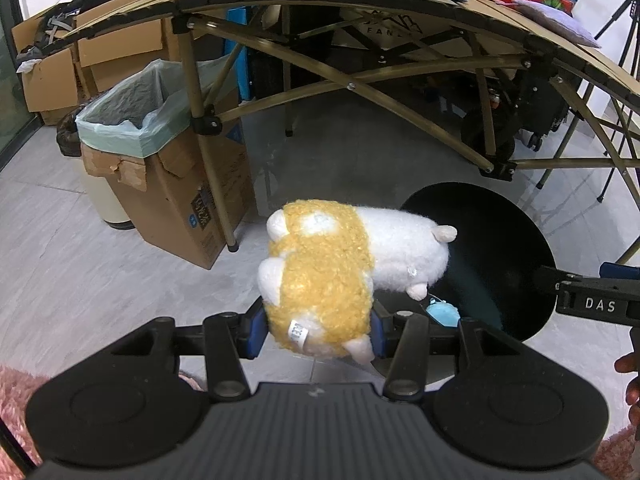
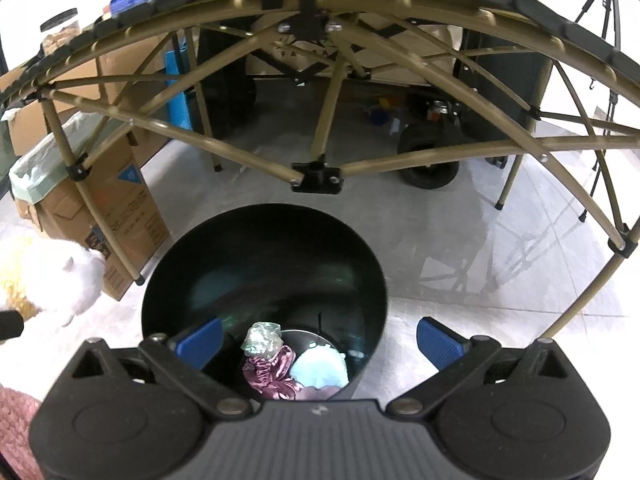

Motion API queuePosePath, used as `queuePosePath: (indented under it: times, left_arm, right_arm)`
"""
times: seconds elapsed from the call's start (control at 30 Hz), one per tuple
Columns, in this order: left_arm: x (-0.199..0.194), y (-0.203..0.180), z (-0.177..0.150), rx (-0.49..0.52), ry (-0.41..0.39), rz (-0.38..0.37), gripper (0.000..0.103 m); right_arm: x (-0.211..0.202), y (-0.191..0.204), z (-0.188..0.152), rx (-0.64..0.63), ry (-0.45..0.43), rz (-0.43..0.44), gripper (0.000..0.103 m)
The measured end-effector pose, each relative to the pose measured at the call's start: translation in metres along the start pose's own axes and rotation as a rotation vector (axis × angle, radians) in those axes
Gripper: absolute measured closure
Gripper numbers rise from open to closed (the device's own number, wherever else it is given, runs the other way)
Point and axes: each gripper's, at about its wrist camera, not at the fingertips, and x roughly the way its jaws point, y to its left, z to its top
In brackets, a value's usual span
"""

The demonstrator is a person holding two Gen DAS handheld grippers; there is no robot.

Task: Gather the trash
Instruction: 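Lower the plush toy into the black bin and open the left gripper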

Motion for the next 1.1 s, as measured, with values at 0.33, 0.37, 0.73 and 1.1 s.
queuePosePath:
  times: [0.33, 0.37, 0.73, 1.1]
  left_arm:
    - [-0.003, -0.025, 0.009, 0.061, -0.028, -0.03, 0.054]
    - [-0.003, -0.028, 0.01, 0.064, -0.028, -0.036, 0.054]
    - [0.005, -0.062, 0.021, 0.131, -0.033, -0.088, 0.054]
    - [0.021, -0.107, 0.04, 0.203, -0.05, -0.149, 0.054]
  right_arm:
    - [-0.016, -0.027, 0.007, 0.065, -0.035, -0.029, 0.0]
    - [-0.018, -0.03, 0.008, 0.075, -0.041, -0.033, 0.0]
    - [-0.037, -0.065, 0.017, 0.152, -0.084, -0.069, 0.0]
    - [-0.047, -0.089, 0.025, 0.18, -0.124, -0.132, 0.0]
